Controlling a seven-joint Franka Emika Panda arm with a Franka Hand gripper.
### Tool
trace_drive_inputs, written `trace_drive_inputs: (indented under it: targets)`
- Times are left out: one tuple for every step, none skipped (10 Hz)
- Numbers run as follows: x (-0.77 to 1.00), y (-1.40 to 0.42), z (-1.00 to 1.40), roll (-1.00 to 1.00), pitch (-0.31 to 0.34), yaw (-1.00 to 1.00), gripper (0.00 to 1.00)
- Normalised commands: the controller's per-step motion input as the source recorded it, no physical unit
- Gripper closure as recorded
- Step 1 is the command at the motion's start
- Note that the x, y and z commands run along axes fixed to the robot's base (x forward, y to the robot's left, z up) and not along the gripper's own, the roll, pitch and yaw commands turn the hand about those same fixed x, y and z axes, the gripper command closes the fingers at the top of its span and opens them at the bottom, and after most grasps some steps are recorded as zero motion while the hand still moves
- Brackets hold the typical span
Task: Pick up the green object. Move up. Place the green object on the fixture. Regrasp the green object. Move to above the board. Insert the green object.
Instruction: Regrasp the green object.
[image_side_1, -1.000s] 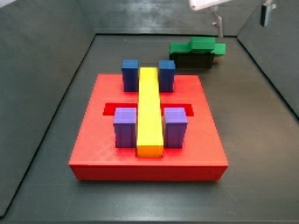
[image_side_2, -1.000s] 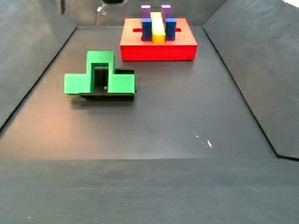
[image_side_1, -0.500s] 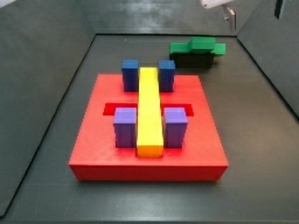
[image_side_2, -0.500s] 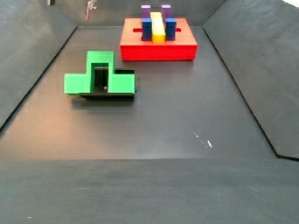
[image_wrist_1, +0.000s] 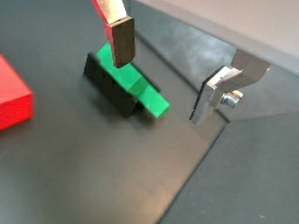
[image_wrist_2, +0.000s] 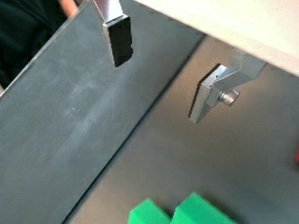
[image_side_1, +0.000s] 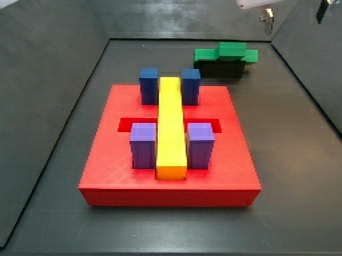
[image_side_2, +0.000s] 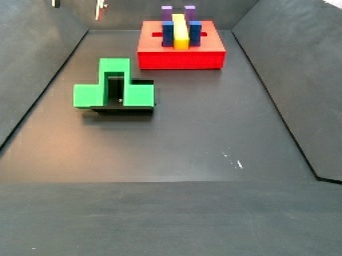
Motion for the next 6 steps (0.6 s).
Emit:
trace_drive_inputs:
  targets:
    - [0.59,-0.16,0.01,0.87,0.711,0.00,0.00]
    - [0.53,-0.25,0.00,0.59,0.523,0.00,0.00]
    - [0.49,-0.22,-0.21,0.47,0.329,0.06,0.00]
    - [0.35,0.00,-0.29,0.51,0.194,0.32,0.00]
    - [0.34,0.00,-0.29,0.62,0.174,0.53,0.00]
    - [0.37,0.00,-0.27,0.68,0.209,0.64,0.00]
